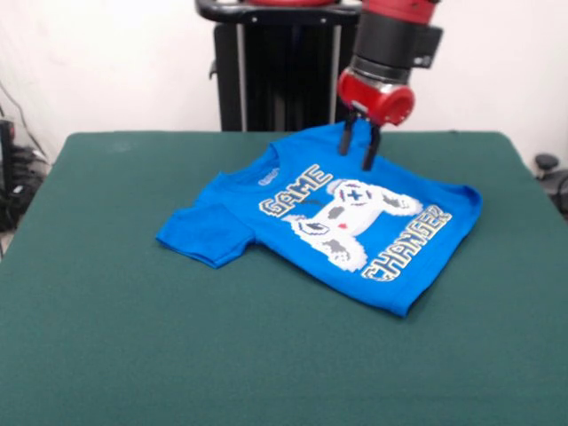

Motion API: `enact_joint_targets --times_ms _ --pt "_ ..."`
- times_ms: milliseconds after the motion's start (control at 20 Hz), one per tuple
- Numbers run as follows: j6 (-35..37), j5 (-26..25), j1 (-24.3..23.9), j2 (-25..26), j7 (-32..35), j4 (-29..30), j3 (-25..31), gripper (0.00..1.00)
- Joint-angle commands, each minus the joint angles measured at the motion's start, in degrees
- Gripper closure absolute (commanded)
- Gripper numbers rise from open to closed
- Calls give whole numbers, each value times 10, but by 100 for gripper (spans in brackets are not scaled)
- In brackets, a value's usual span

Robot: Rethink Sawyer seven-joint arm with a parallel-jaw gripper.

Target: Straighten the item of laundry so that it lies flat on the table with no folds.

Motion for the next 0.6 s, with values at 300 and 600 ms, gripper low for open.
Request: enact_joint_targets --times_ms 300,600 --pt "-4 -50 -26 35 147 70 104 0" --pt "-19 -61 -34 46 161 82 118 0"
